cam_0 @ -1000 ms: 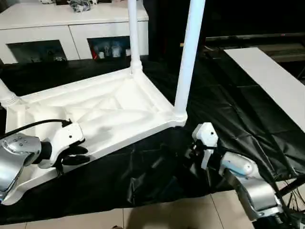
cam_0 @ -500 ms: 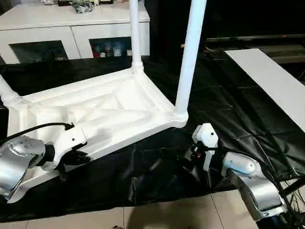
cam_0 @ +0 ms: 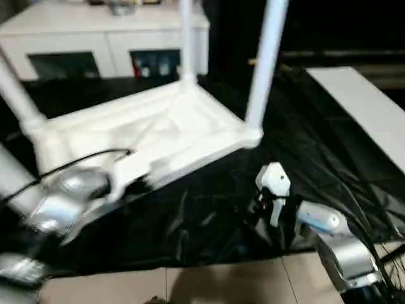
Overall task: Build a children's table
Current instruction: Rotate table base
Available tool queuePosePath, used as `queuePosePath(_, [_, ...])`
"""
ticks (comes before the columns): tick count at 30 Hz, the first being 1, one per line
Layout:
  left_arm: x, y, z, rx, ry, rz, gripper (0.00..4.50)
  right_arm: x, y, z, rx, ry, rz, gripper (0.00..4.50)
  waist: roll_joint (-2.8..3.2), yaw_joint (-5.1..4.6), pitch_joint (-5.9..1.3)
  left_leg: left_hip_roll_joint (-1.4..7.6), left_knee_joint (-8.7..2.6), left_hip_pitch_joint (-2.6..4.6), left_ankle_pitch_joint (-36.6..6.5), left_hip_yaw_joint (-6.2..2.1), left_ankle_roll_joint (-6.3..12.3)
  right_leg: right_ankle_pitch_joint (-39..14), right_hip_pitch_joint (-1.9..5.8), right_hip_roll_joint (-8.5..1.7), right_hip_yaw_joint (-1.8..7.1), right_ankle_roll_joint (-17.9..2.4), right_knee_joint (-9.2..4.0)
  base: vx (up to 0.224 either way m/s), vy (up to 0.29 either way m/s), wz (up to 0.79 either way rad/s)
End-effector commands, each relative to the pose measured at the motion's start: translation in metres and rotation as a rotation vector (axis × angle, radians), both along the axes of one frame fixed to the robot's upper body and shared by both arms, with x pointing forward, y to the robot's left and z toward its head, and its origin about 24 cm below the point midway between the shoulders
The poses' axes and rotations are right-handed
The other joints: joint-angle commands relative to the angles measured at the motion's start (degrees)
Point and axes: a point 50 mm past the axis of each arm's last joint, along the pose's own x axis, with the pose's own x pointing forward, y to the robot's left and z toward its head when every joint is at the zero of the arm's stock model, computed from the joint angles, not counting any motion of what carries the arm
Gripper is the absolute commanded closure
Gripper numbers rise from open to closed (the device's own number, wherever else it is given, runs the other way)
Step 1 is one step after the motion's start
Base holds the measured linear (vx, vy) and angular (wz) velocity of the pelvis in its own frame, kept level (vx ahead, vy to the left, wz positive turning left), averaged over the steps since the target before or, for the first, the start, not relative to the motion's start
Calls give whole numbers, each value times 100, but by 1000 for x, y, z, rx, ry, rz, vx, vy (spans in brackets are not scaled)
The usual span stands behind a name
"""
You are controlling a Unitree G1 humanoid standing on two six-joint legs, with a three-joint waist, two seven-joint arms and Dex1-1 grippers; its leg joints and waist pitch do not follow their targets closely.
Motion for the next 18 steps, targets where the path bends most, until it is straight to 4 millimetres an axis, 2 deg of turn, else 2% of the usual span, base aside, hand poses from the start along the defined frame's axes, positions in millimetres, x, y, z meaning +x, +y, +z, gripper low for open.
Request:
queuePosePath(1, [16, -33, 23, -42, -178, -79, 449, 2, 2, 7, -10, -39, -4, 69, 26, -7, -357, 249, -438, 218, -2076, -97, -35, -2703, 85, -279, 221, -683, -528, 0, 0, 0])
queuePosePath(2, [16, -33, 23, -42, -178, -79, 449, 2, 2, 7, -10, -39, -4, 69, 42, 16, -378, 271, -438, 201, -1889, -87, -20, -2266, 102, -280, 236, -823, -490, 0, 0, 0])
queuePosePath(4, [23, -51, 21, -80, -202, -72, 449, 3, 0, 5, -27, -41, -21, 69, 37, 26, -376, 268, -460, 103, -1669, -83, 40, -1796, 172, -265, 226, -953, -435, 0, 0, 0])
queuePosePath(5, [26, -60, 21, -85, -224, -66, 449, 4, -1, 4, -38, -43, -29, 69, 41, 54, -386, 266, -445, 116, -1667, -86, 30, -1710, 168, -266, 222, -962, -414, 0, 0, 0])
queuePosePath(6, [26, -60, 21, -85, -224, -66, 449, 4, -1, 4, -38, -43, -29, 69, 38, 63, -393, 274, -448, 134, -1678, -77, 47, -1632, 163, -265, 228, -994, -415, 0, 0, 0])
queuePosePath(7, [29, -66, 21, -82, -254, -55, 449, 4, -1, 4, -43, -45, -33, 69, 37, 82, -403, 266, -430, 108, -1543, -75, 102, -1347, 192, -280, 235, -1089, -382, 0, 0, 0])
queuePosePath(8, [34, -70, 21, -91, -283, -29, 449, 4, -2, 4, -45, -44, -35, 69, 20, 83, -419, 254, -414, 68, -1362, -79, 168, -1168, 235, -280, 223, -1087, -359, 54, 11, 6])
queuePosePath(10, [40, -76, 23, -95, -339, 5, 449, 5, -2, 3, -51, -48, -44, 69, 18, 83, -435, 246, -398, 51, -1195, -85, 242, -987, 247, -278, 216, -1094, -342, 0, 0, 0])
queuePosePath(11, [43, -78, 25, -105, -357, 33, 449, 5, -3, 3, -54, -50, -48, 69, 12, 76, -450, 244, -375, 25, -984, -90, 329, -654, 280, -282, 207, -1144, -299, 0, 0, 0])
queuePosePath(14, [48, -78, 30, -110, -413, 69, 449, 6, -2, 3, -56, -53, -52, 69, 3, 43, -459, 248, -361, -1, -811, -102, 455, -391, 312, -292, 192, -1274, -255, 0, 0, 0])
queuePosePath(16, [51, -77, 37, -161, -437, 106, 449, 7, -2, 3, -57, -56, -56, 69, -8, 4, -461, 248, -341, 13, -797, -87, 531, -299, 304, -291, 194, -1377, -255, 0, 0, 0])
queuePosePath(18, [51, -77, 42, -231, -422, 121, 401, 8, -1, 2, -58, -59, -61, 69, -1, -22, -478, 256, -319, 1, -600, -88, 644, -71, 305, -290, 187, -1504, -215, 0, 0, 0])
